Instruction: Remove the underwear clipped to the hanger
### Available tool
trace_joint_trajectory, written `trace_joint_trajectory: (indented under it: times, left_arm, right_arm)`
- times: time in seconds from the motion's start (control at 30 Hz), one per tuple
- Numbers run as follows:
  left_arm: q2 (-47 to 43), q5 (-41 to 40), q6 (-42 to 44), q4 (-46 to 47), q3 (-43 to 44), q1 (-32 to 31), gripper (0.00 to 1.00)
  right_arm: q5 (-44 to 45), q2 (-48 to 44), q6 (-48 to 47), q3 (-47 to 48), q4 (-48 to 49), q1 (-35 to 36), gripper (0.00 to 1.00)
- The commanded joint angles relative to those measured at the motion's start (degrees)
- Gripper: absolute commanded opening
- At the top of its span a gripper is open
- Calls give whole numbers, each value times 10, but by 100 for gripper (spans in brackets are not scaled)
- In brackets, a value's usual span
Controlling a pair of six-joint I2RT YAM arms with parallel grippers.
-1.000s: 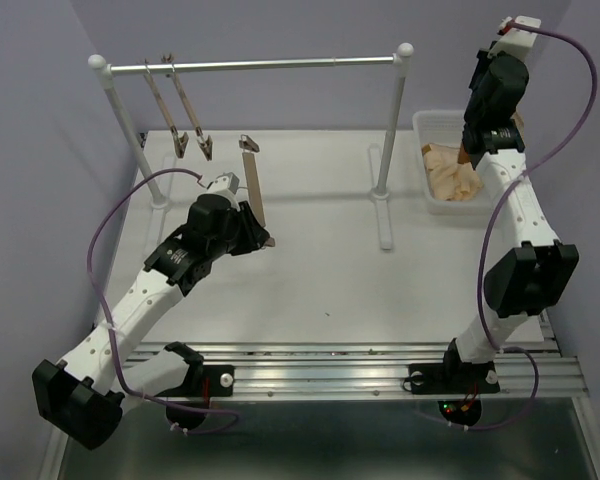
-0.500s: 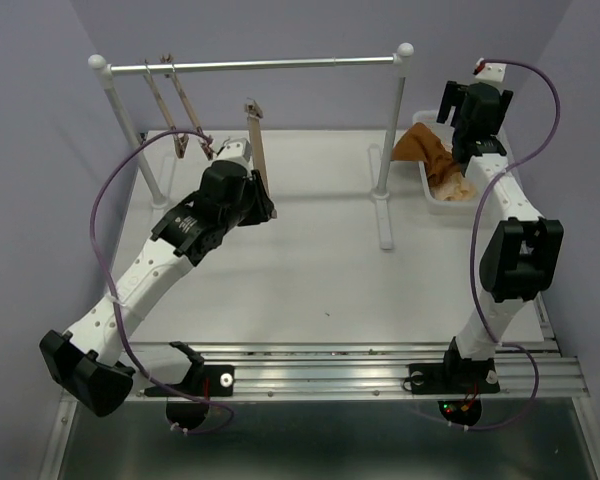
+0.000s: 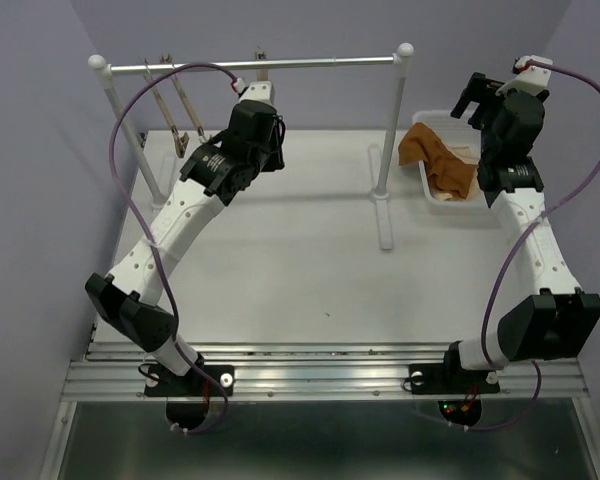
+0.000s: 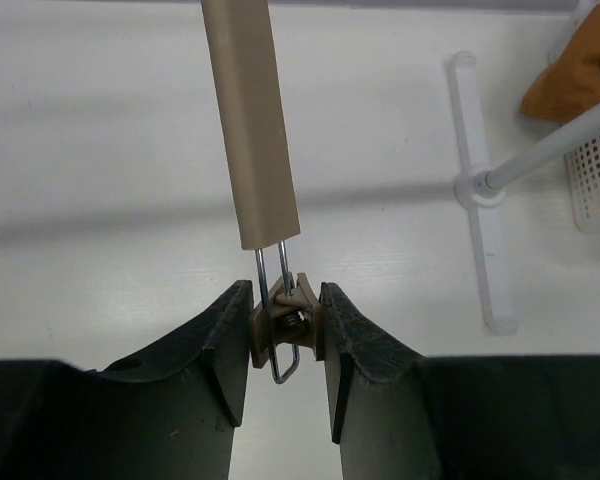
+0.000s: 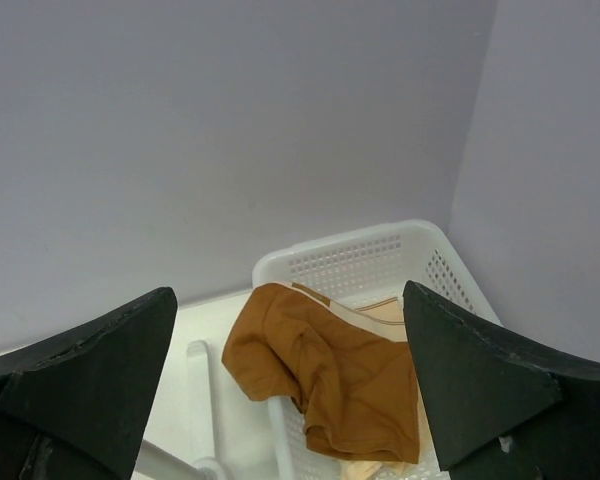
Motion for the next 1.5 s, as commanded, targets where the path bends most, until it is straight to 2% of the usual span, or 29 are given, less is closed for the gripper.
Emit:
trace_joint_trajectory:
  times: [0.0, 0.2, 0.43, 0.7, 0.9, 1.0, 1.1, 1.33, 1.47]
  left_arm:
    - [34, -56, 40, -12, 96, 1, 0]
    - [94, -61, 53, -13, 181, 16, 0]
    - [123, -43, 95, 4, 242, 48, 0]
    - [152, -28, 108, -5, 260, 71, 0]
    - [114, -1, 106, 11, 214, 72, 0]
    - [76, 33, 131, 42, 155, 70, 0]
    - [8, 74, 160, 72, 76, 66, 0]
    - [-116, 116, 184, 113, -42, 49, 0]
    - [-175, 134, 200, 127, -76, 37, 0]
  right_arm:
    - [-42, -31, 9, -25, 31, -1, 100]
    - [-50, -66, -7, -49, 40, -1, 100]
    - [-39, -59, -28, -55, 43, -1, 100]
    - [-42, -40, -29, -53, 43, -1, 100]
    - [-55, -39, -18, -59, 43, -1, 100]
    - [-60, -45, -13, -65, 43, -1, 100]
    - [-61, -55, -9, -74, 43, -1, 100]
    - [-69, -87, 1, -97, 45, -1, 100]
    - [-76, -101, 7, -105, 45, -1, 100]
